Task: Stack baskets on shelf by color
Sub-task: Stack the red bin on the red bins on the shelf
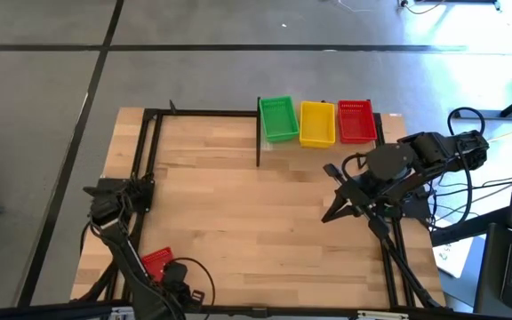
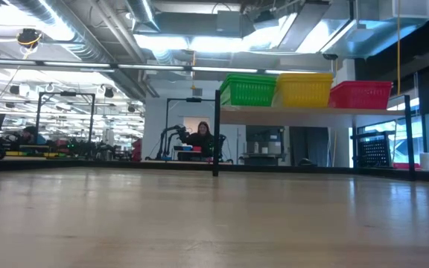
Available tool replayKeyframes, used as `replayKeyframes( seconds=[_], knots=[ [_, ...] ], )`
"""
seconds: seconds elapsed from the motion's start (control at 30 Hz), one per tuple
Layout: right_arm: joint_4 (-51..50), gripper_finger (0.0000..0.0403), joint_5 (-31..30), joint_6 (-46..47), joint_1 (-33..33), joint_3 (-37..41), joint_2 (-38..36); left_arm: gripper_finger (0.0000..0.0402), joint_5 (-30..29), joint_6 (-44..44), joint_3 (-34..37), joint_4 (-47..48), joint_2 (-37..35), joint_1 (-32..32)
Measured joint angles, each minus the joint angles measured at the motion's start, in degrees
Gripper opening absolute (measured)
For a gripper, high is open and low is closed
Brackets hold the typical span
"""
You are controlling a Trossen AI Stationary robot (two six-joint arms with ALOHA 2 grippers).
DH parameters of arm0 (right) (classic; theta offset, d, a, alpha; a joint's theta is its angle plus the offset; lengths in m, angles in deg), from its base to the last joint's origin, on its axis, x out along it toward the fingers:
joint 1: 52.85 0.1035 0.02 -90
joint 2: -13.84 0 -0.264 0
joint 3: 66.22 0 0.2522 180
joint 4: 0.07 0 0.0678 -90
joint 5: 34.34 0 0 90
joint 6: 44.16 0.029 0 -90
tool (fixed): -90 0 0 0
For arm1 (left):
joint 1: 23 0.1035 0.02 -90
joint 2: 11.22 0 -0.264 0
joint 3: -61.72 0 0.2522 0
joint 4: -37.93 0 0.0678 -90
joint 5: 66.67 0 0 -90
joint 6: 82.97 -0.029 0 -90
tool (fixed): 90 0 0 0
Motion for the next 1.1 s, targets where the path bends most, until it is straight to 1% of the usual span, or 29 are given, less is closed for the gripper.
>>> replayKeyframes(
  seconds=[0.17,0.43,0.7,0.77,0.9,1.1],
  knots=[
    [1.39,0.0,0.0,0.07,0.0,0.0,0.0,0.0066,-0.6,0.31,1.65,0.0,0.16,0.75],
    [1.5,0.0,0.0,-0.04,0.02,0.0,0.0,0.0066,-0.64,0.42,6.42,-2.63,0.16,2.04],
    [1.5,0.0,0.0,-0.11,0.0,0.0,0.0,0.0066,-0.63,0.28,7.13,-2.95,0.16,3.18],
    [1.48,0.0,-0.01,-0.17,0.0,0.0,0.0,0.0066,0.31,0.15,7.13,-3.17,0.16,3.23],
    [1.48,0.0,-0.02,-0.2,0.0,0.0,0.0,0.0066,5.08,0.13,6.77,-2.77,0.16,3.23],
    [1.45,0.0,-0.02,-0.51,0.0,0.0,0.0,0.0066,5.79,0.32,5.67,-1.93,0.14,3.19]
  ],
)
